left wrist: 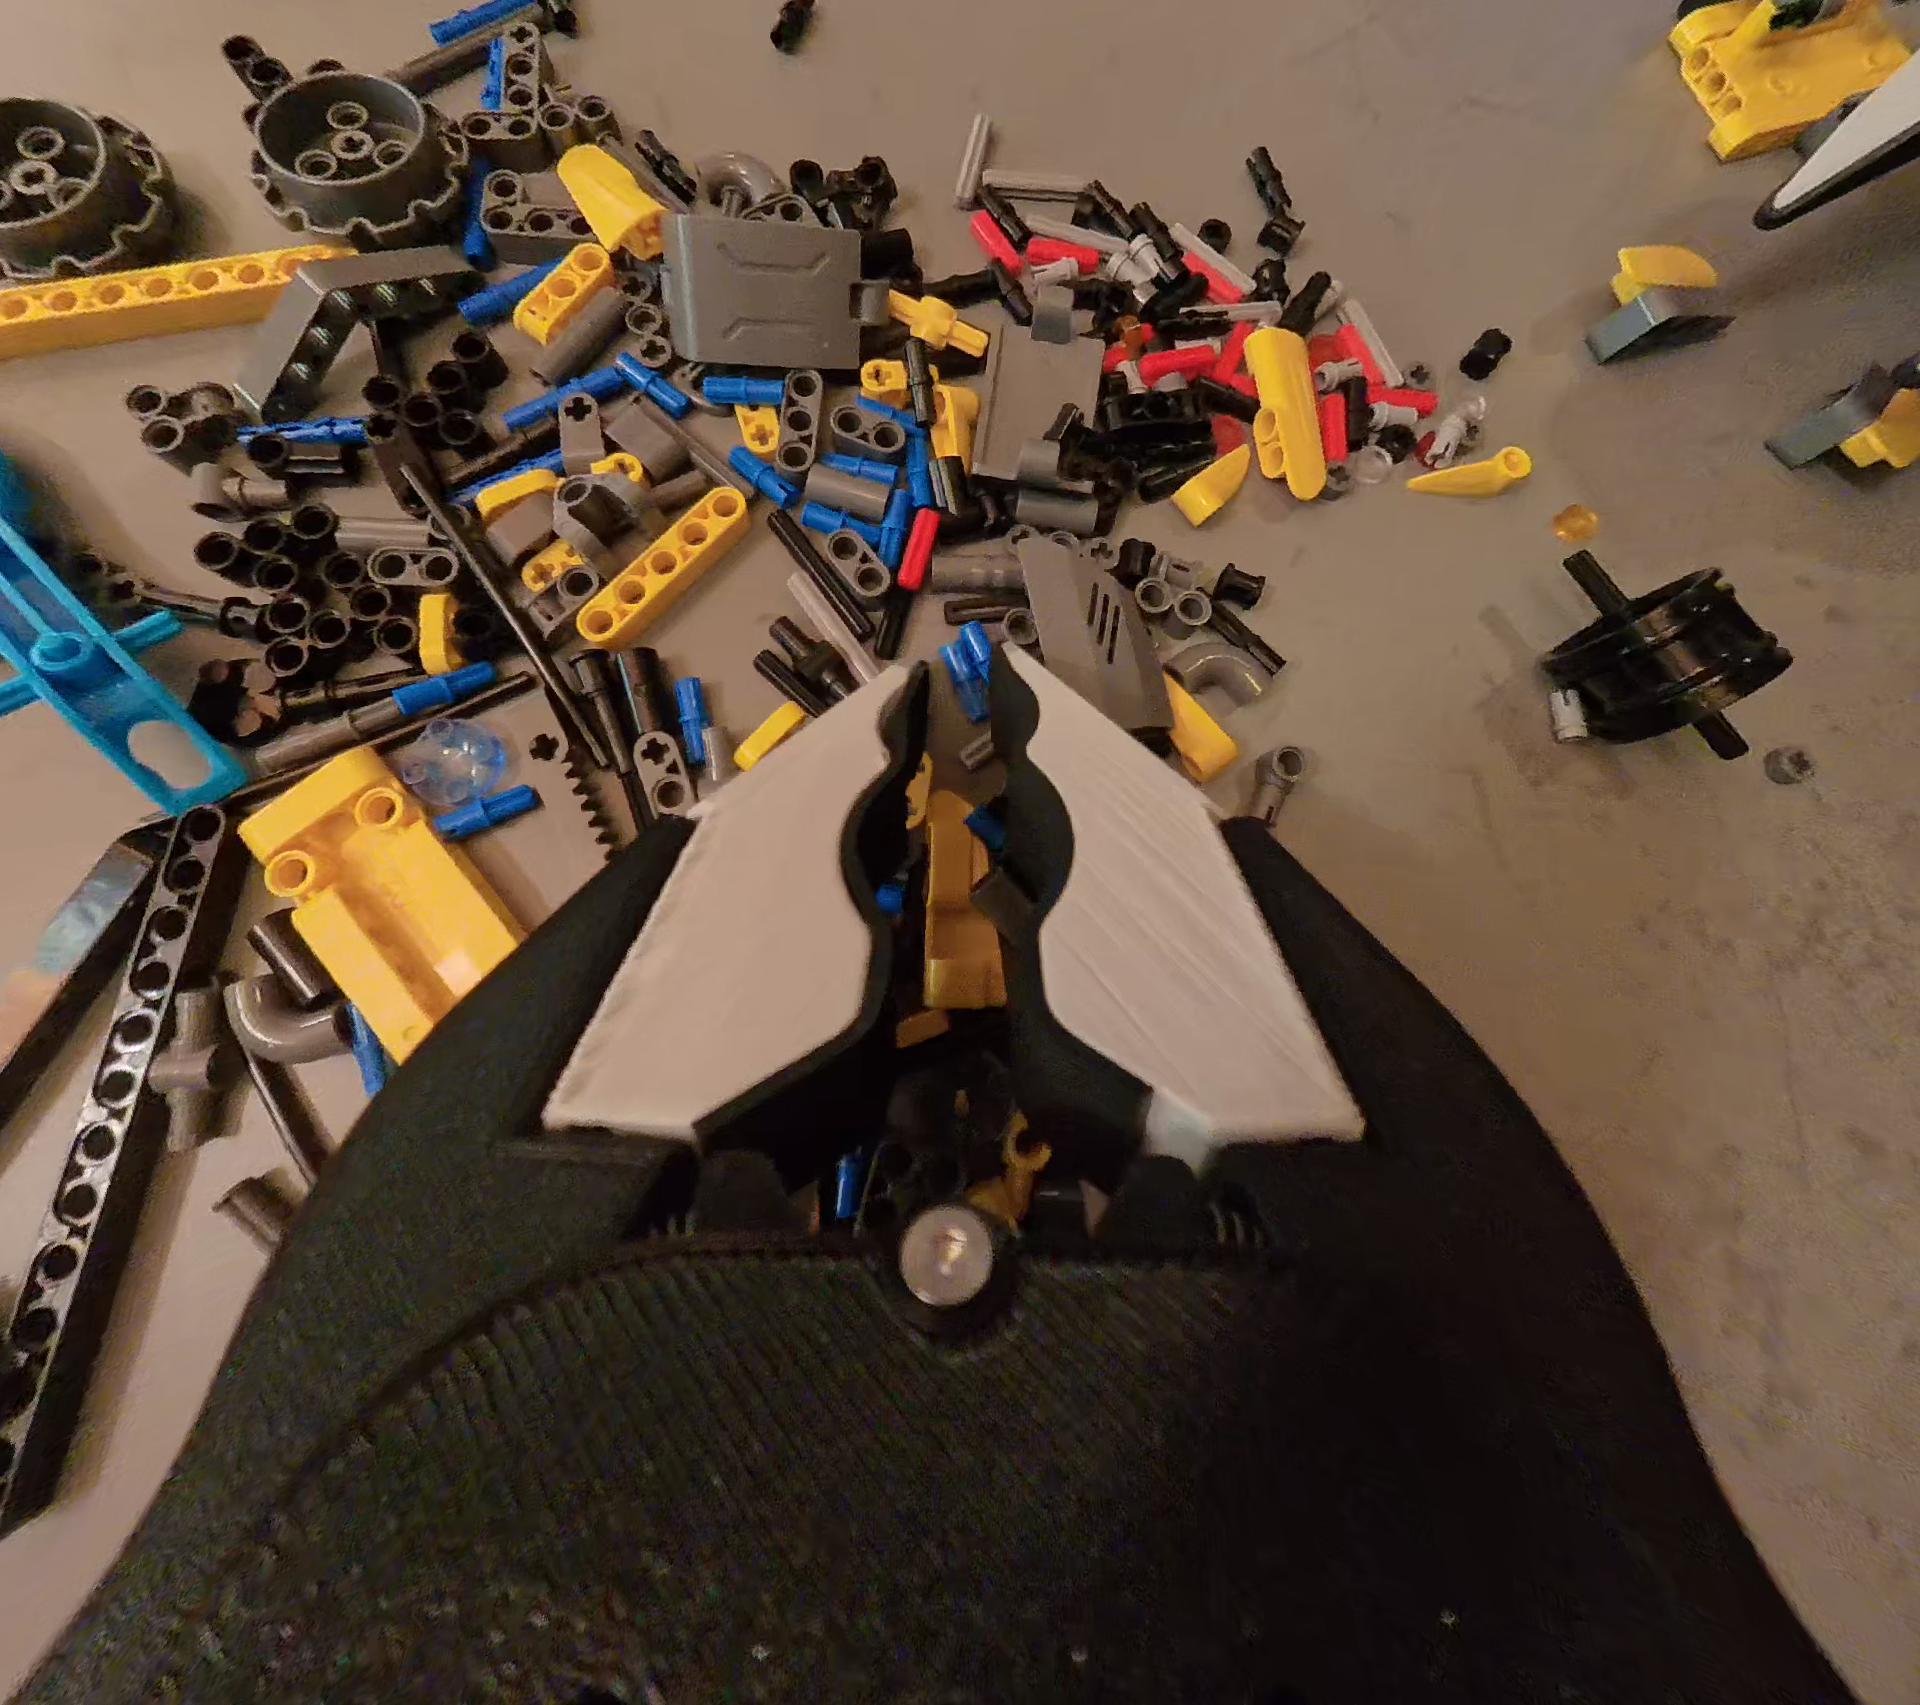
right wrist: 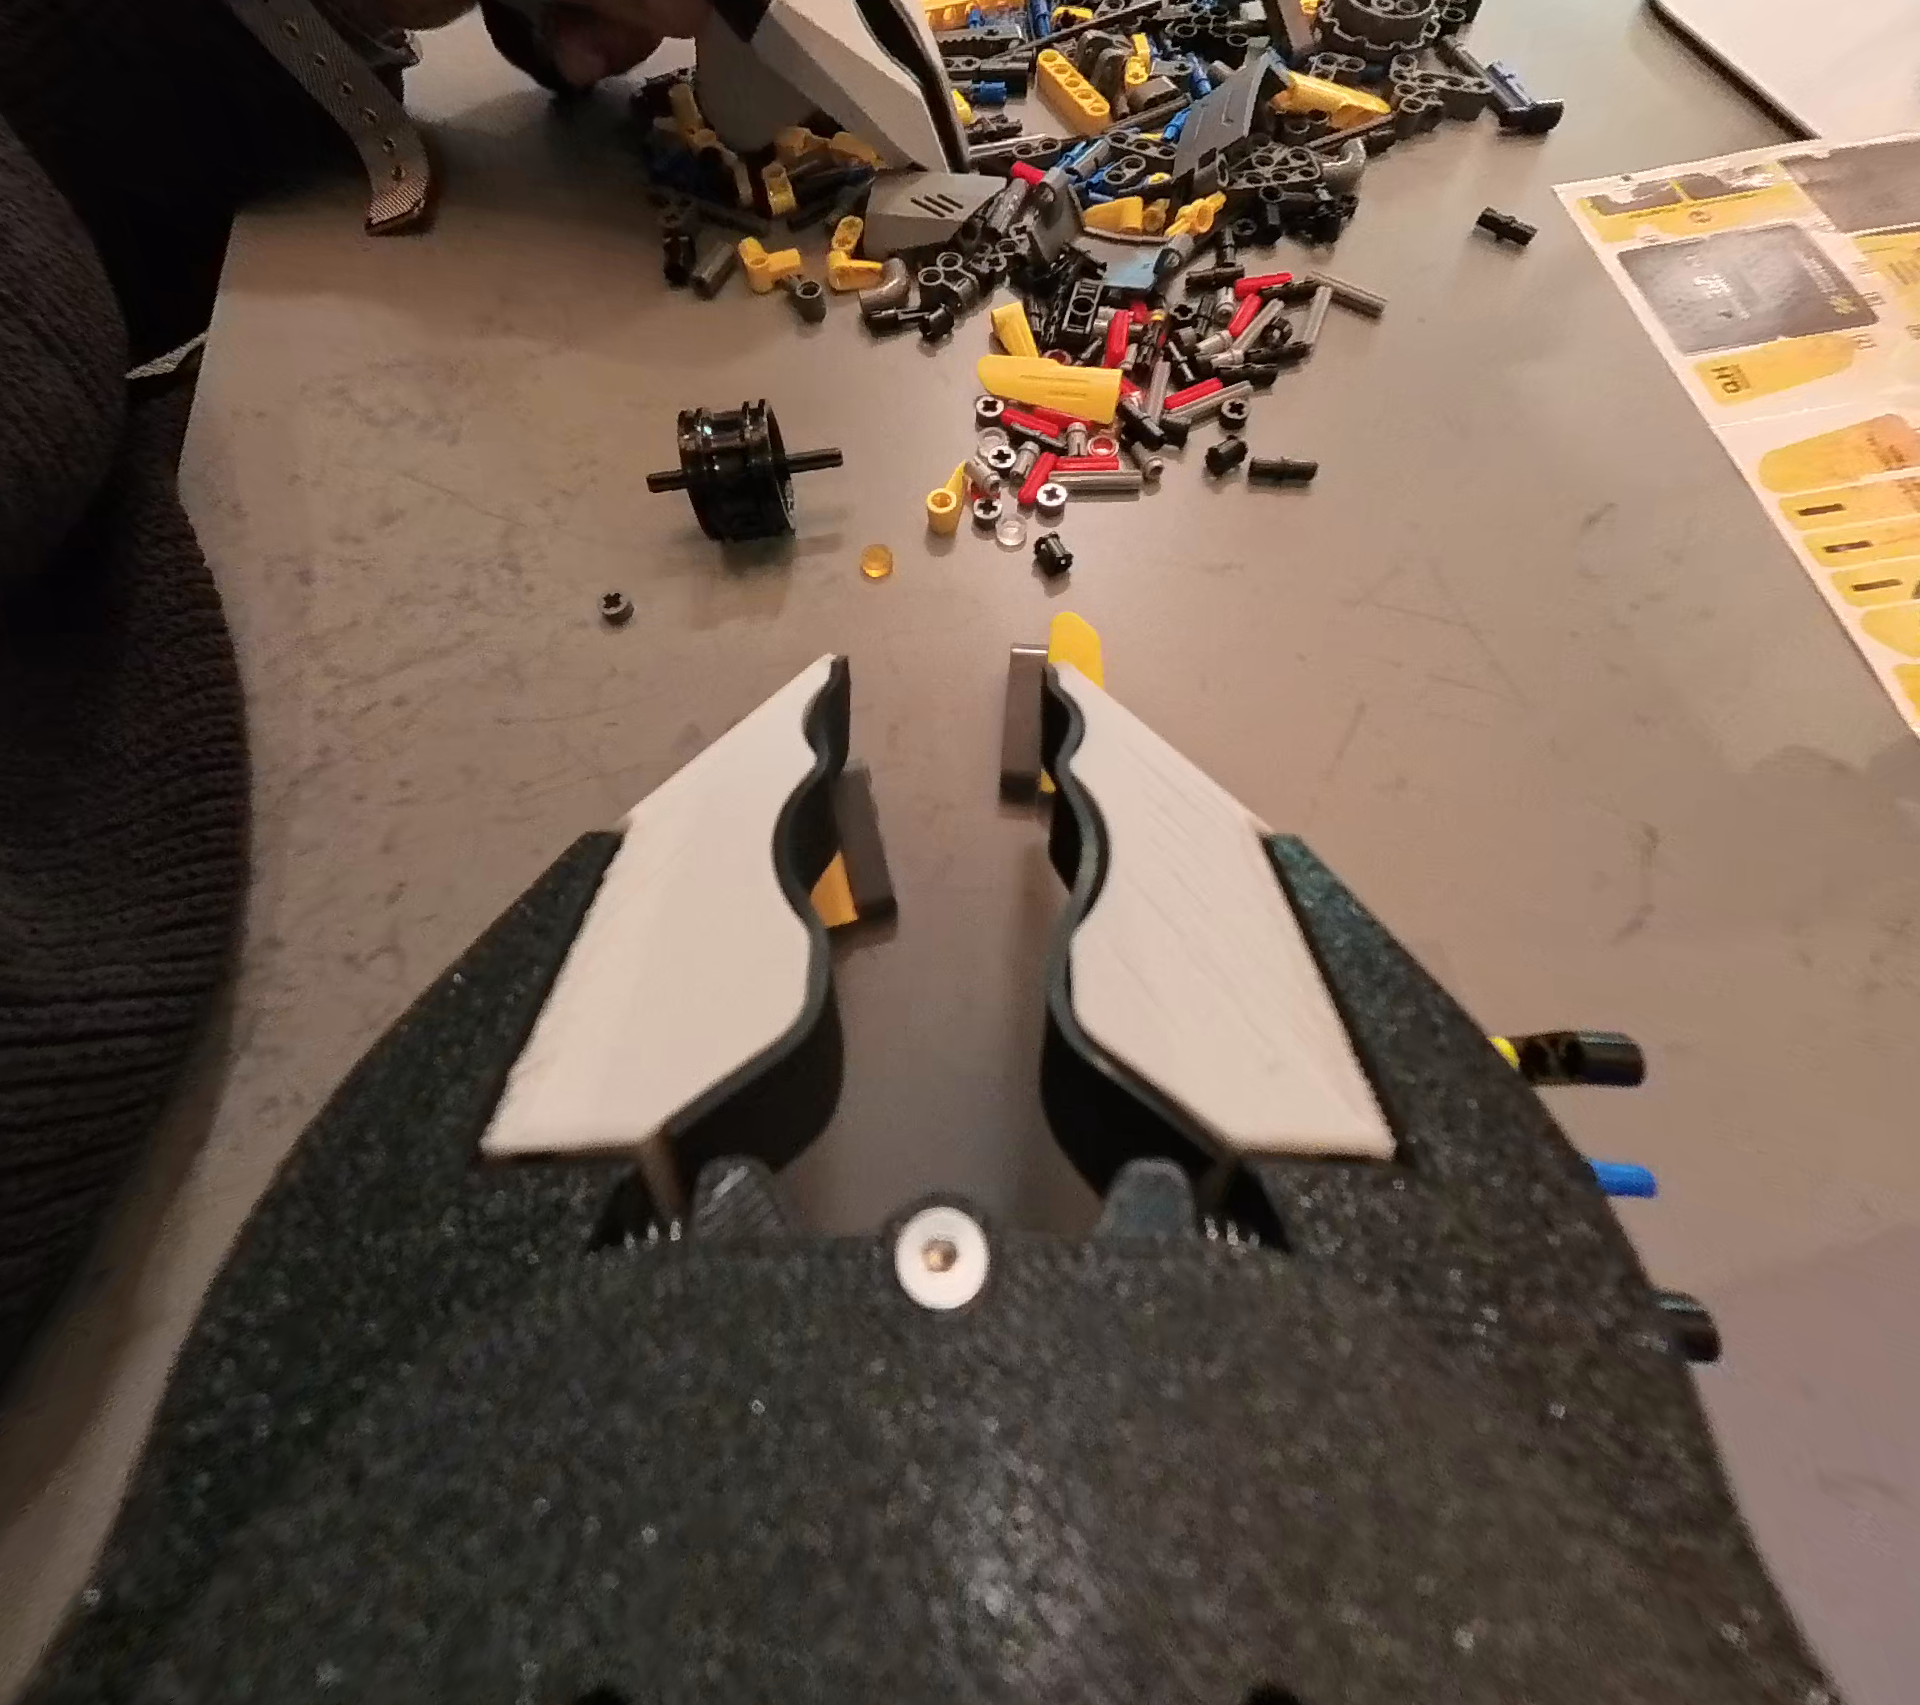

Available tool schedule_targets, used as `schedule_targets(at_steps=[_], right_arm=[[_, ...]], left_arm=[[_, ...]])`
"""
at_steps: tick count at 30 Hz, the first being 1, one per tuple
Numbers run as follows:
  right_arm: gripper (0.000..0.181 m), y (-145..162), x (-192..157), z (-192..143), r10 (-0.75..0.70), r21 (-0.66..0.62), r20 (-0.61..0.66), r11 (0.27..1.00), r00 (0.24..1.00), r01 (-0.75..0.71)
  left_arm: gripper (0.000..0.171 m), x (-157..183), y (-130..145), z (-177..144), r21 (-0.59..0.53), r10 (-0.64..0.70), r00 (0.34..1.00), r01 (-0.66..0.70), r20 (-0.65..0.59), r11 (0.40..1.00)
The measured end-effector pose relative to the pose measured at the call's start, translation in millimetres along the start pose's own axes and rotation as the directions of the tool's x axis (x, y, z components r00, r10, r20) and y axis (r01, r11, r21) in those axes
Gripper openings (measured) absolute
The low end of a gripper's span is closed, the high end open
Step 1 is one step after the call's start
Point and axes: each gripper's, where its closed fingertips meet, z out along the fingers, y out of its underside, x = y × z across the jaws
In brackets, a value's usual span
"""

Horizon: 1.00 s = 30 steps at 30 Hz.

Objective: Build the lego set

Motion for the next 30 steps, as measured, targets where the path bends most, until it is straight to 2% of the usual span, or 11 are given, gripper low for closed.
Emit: schedule_targets(at_steps=[3,9,14,21,30], right_arm=[[0.036,0.2,0.0,0.1,0.001,-0.001,0.001,1.0,1.0,-0.001],[0.037,0.6,-0.3,0.4,-0.001,-0.005,0.001,1.0,1.0,0.001],[0.037,1.3,-1.4,1.0,-0.015,-0.01,-0.003,1.0,1.0,0.015],[0.036,1.6,-3.7,1.3,-0.041,-0.013,-0.009,0.999,0.999,0.041],[0.036,3.9,-7.5,3.5,-0.087,-0.033,-0.021,0.996,0.996,0.086]], left_arm=[[0.006,-2.2,-0.4,-0.8,-0.004,0.031,0.999,-0.031,0.036,1.0],[0.0,-0.1,0.9,-1.2,-0.007,0.031,0.999,-0.031,0.019,0.999],[0.0,-4.3,0.2,-2.5,0.006,0.037,0.998,-0.038,0.044,0.999],[0.003,0.7,3.1,-1.2,0.002,0.031,0.999,-0.031,0.018,1.0],[0.001,-1.9,3.5,-1.4,-0.016,0.106,0.989,-0.105,0.1,0.994]])
